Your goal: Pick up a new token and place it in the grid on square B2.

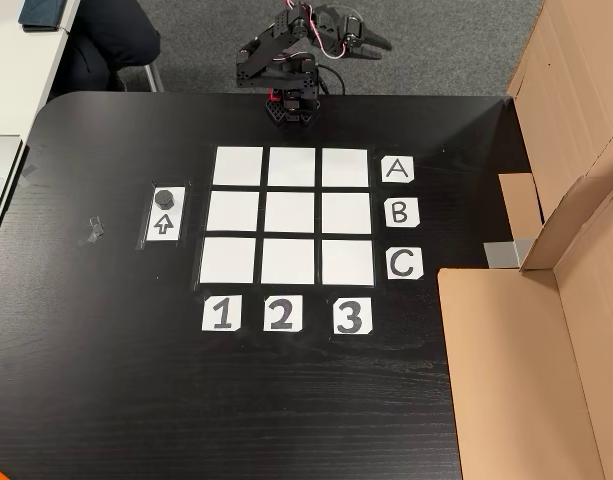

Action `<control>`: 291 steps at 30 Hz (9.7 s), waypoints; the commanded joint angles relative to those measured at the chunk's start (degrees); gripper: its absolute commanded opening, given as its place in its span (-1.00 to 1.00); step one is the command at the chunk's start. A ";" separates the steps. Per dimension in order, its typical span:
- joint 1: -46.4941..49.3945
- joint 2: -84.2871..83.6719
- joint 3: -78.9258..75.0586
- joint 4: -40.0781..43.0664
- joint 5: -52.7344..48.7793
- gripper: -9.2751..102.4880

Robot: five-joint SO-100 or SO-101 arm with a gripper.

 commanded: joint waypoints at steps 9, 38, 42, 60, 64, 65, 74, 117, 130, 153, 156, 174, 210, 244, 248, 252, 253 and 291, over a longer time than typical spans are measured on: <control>14.15 -12.22 -8.96 -3.16 0.18 -0.57; 74.88 -52.47 -51.68 7.38 -5.01 -0.53; 82.18 -58.71 -58.89 12.13 -5.01 -0.50; 109.86 -81.04 -67.68 10.90 -4.22 -0.45; 113.82 -86.13 -70.22 10.72 -3.87 -0.45; 114.79 -87.45 -70.93 10.72 -3.87 -0.45; 122.43 -97.56 -73.83 6.94 -3.69 -0.36; 136.67 -129.81 -98.00 19.95 -0.79 -0.33; 138.16 -136.23 -107.14 19.95 -0.35 -0.33; 138.43 -143.35 -112.50 19.34 -0.18 -0.33; 138.34 -144.76 -113.38 19.42 -0.18 -0.33; 137.90 -148.54 -116.19 19.34 -0.44 -0.32; 134.82 -151.00 -116.72 17.49 0.00 -0.38; 136.05 -151.79 -116.46 15.29 2.11 -0.56; 136.32 -151.79 -116.46 15.21 2.46 -0.55; 136.49 -151.70 -116.46 15.21 2.46 -0.46; 136.49 -151.70 -116.46 15.21 2.46 -0.45; 139.75 -150.91 -115.66 17.67 4.48 -0.39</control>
